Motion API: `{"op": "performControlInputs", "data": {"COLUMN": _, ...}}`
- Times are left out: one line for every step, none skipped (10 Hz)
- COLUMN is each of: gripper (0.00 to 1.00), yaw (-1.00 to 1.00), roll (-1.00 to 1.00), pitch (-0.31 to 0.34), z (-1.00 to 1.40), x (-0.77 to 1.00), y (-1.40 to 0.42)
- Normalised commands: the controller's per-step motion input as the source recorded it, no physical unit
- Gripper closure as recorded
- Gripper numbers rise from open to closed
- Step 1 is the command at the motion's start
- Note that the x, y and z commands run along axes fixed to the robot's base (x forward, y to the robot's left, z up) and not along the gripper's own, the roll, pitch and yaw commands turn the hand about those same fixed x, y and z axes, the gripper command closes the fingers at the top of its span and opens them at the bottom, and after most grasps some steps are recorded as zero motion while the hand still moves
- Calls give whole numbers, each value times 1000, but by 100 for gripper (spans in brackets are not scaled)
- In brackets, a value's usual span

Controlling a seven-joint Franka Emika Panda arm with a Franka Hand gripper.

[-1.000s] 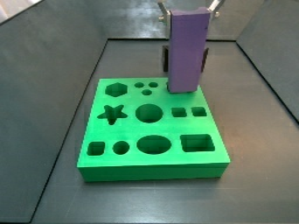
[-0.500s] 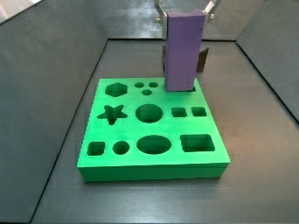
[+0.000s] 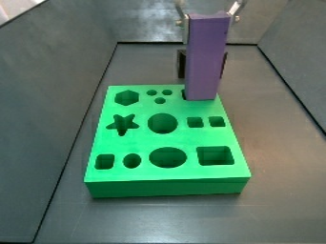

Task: Pick up the arch object. Move up. Move to above the board. Insert the arch object.
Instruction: Insert the arch object.

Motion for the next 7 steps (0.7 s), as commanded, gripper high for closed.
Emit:
{"op": "performControlInputs", "data": {"gripper": 100, "yaw": 0, "roll": 40, "pitch": 41, "z": -140, "x": 234, "y": 14}}
{"op": "performControlInputs", "data": {"gripper": 100, "yaw": 0, "roll": 36, "pitch": 50, "z": -154, "x": 123, "y": 74}}
{"op": "performControlInputs", "data": {"gripper": 100, "yaw": -11, "roll": 50, "pitch": 60, "z": -120, "x": 0, "y": 106}}
{"op": "performControlInputs", "data": {"gripper": 100, "yaw": -54, "roll": 47, "pitch": 70, "z": -80, "x": -66, "y": 157}}
{"op": "performControlInputs", "data": {"gripper": 100, "yaw": -83, "roll": 31, "pitch": 73, "z": -66, "x": -129, "y": 143}}
{"op": "performControlInputs", "data": {"gripper": 100, "yaw": -77, "roll": 0, "pitch": 40, "z": -37, "x": -54, "y": 77}}
{"op": "performControlInputs", "data": {"gripper": 100, "yaw": -106, "roll": 0, "pitch": 4, "z": -60, "x": -37, "y": 20}}
